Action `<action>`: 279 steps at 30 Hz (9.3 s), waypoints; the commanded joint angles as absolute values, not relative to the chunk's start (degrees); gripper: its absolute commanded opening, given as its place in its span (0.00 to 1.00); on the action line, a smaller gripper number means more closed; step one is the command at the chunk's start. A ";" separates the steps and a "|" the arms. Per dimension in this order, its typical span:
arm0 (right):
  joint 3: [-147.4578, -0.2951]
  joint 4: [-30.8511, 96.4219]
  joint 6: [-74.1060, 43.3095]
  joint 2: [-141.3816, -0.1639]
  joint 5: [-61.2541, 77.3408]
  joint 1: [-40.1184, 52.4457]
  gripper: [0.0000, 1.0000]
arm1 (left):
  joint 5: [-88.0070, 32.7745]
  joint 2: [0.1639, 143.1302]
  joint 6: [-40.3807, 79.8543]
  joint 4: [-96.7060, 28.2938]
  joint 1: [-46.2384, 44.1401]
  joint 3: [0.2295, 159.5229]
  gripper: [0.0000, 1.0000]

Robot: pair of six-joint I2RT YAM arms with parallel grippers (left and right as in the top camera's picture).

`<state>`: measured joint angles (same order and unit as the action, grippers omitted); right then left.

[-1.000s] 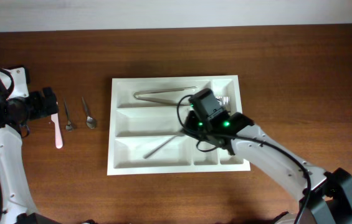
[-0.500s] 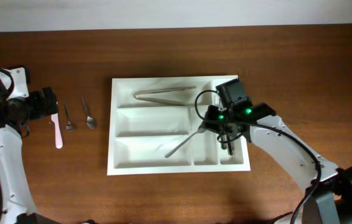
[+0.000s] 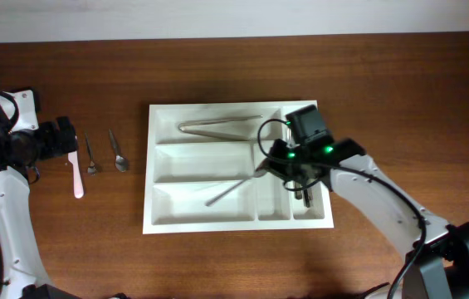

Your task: Pack container

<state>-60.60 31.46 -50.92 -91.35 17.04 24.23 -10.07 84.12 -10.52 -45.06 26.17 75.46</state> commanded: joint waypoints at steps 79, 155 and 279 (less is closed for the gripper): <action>-81.67 33.85 -83.18 -112.07 17.39 32.56 0.04 | -10.09 83.68 -11.27 -45.08 26.30 76.44 0.99; -110.78 80.84 -19.20 -84.16 -0.84 -16.12 0.56 | -10.09 83.68 -11.27 -45.08 26.33 76.44 0.99; -33.32 27.97 -20.67 -84.16 20.10 -33.82 0.76 | -10.09 83.68 -11.27 -45.08 26.33 76.44 0.99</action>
